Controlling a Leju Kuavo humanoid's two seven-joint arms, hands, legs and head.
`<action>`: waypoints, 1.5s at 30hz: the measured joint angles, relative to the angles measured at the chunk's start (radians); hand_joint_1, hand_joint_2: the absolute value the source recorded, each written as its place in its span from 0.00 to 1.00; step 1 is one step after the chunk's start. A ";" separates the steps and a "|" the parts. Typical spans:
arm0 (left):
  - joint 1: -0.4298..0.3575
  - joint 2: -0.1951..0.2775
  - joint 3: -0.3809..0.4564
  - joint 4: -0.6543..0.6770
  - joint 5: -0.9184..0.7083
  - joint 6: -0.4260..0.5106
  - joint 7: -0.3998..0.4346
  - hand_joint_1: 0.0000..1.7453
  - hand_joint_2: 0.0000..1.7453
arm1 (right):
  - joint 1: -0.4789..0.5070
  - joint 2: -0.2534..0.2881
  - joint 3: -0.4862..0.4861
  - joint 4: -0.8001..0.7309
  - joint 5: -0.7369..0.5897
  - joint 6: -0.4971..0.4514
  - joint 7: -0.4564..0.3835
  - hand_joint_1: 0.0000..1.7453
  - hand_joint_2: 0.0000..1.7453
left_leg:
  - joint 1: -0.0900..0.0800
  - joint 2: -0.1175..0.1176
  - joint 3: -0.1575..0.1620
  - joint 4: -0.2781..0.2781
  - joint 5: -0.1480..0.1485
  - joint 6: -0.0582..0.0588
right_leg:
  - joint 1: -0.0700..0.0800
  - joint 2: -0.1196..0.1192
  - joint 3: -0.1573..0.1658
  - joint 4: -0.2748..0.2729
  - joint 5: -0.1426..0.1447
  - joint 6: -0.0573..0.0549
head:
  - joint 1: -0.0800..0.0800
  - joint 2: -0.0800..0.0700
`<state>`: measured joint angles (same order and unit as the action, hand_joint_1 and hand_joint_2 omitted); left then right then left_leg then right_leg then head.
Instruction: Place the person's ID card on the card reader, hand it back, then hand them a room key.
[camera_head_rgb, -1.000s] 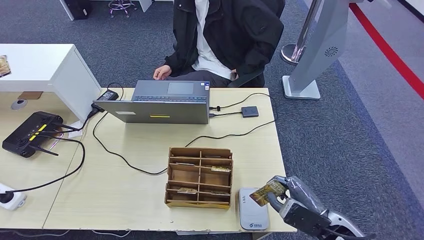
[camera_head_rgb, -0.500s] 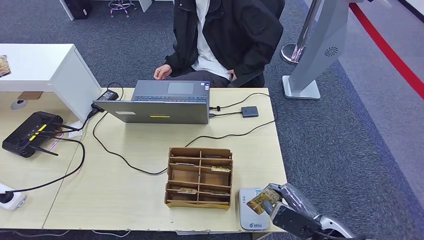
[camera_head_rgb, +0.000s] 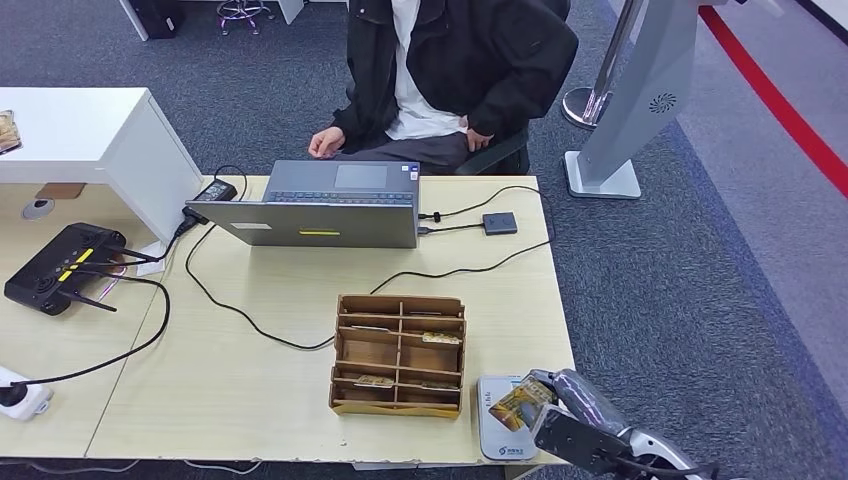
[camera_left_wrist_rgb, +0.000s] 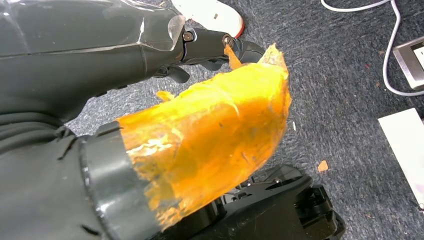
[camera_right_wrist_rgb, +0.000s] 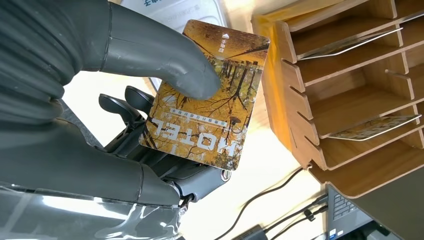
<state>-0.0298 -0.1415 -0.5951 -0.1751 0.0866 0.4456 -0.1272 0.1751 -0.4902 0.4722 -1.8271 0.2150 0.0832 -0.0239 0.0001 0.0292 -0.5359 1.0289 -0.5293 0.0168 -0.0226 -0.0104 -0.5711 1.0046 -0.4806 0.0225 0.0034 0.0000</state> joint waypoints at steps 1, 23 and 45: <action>0.000 0.000 0.000 0.000 0.000 0.000 0.000 0.00 0.00 | -0.001 0.000 0.001 0.001 0.000 0.000 0.001 1.00 1.00 | 0.000 0.000 0.000 0.000 0.000 0.000 | 0.000 0.000 0.000 0.000 0.000 0.000 | 0.000 0.000; -0.002 0.005 0.000 0.000 -0.014 0.000 0.023 0.00 0.00 | -0.092 0.014 0.013 0.167 -0.023 0.028 0.018 1.00 1.00 | 0.000 0.000 0.000 0.000 0.000 0.000 | 0.000 0.000 0.000 0.000 0.000 0.000 | 0.000 0.000; -0.002 0.008 0.000 0.000 -0.025 0.000 0.035 0.00 0.00 | -0.126 0.019 0.062 0.245 -0.027 0.075 0.032 1.00 1.00 | 0.000 0.000 0.001 0.000 0.000 0.000 | 0.000 0.000 0.000 0.000 0.000 0.000 | 0.000 0.000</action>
<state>-0.0320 -0.1335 -0.5951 -0.1751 0.0618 0.4456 -0.0921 0.0494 -0.4707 0.5338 -1.5822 0.1880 0.1580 0.0077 0.0001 0.0296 -0.5353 1.0289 -0.5292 0.0168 -0.0226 -0.0101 -0.5710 1.0046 -0.4805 0.0224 0.0034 0.0000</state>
